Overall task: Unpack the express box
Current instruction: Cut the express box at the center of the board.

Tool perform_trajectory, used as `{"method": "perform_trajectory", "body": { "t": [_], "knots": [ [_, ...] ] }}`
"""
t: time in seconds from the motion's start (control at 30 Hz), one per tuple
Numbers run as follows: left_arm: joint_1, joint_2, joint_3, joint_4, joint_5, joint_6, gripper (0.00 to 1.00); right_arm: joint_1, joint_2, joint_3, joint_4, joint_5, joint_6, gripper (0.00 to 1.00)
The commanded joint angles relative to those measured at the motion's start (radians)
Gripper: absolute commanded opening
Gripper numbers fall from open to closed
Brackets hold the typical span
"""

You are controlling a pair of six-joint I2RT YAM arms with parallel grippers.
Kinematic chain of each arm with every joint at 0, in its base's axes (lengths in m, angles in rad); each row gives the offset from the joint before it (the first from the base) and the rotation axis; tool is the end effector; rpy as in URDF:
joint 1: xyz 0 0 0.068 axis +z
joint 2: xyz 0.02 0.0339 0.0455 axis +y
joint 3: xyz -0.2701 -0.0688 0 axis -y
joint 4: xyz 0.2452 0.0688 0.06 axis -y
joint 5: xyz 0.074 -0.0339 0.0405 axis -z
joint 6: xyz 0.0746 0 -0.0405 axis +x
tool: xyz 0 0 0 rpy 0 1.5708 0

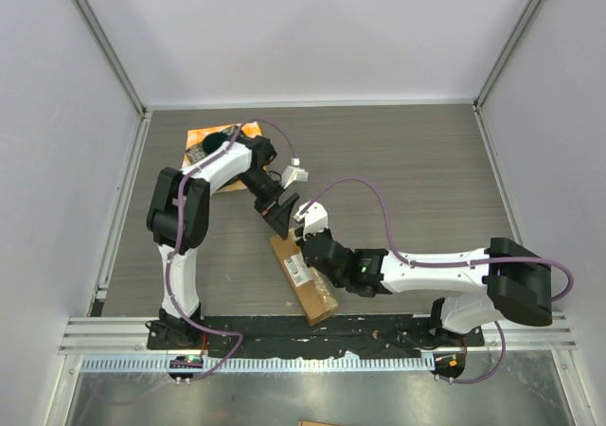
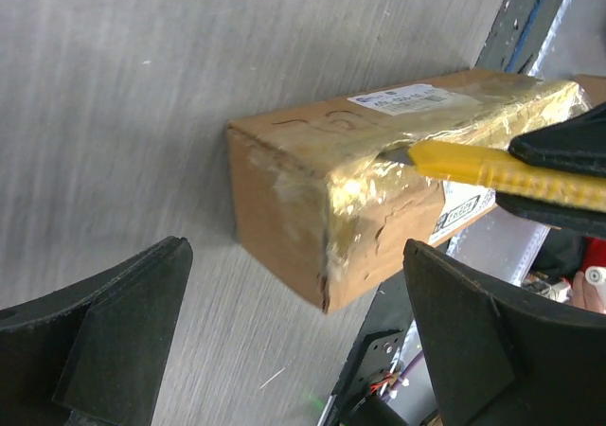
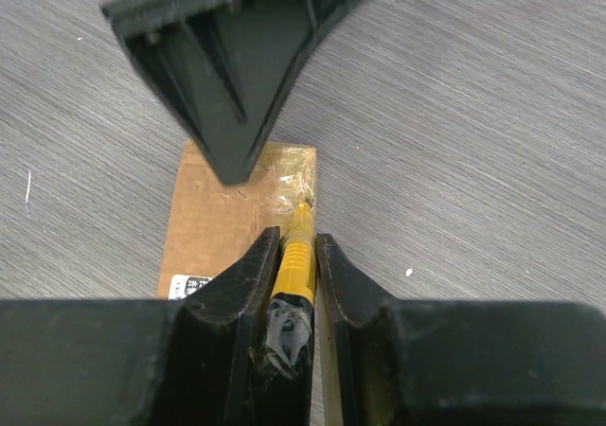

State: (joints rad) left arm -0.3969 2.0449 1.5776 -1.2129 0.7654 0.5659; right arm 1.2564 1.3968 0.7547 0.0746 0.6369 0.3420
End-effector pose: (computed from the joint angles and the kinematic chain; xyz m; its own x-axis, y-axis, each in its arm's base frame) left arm 0.3261 -0.1927 0.1699 -0.6618 0.6966 -0.2771 0.6679 0.3800 -0.6399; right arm 0.1407 0.2892 0.2087 -0.3610 -0.2383 -0.9016 -0.5184 0.8549 -0.0184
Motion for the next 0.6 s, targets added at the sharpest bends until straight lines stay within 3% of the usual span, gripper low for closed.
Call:
{"method": "perform_trajectory", "body": {
  "t": [0.0,0.1,0.2,0.4,0.57],
  "knots": [
    [-0.046,-0.032,-0.057,0.062,0.022,-0.004,1.0,-0.002,0.077,-0.046,-0.234,-0.101,0.005,0.01],
    [-0.056,-0.029,-0.067,0.111,-0.006,-0.03,1.0,-0.002,0.08,-0.043,-0.236,-0.1,0.009,0.01],
    [-0.056,-0.015,-0.057,0.139,-0.028,-0.044,0.93,0.0,0.076,-0.046,-0.234,-0.101,0.014,0.01],
    [-0.056,0.011,-0.059,0.141,-0.032,-0.054,0.62,-0.002,0.061,-0.063,-0.239,-0.098,0.022,0.01],
    [-0.056,0.046,-0.038,0.082,-0.014,-0.034,0.3,-0.002,0.071,-0.071,-0.223,-0.085,0.025,0.01]
  ]
}}
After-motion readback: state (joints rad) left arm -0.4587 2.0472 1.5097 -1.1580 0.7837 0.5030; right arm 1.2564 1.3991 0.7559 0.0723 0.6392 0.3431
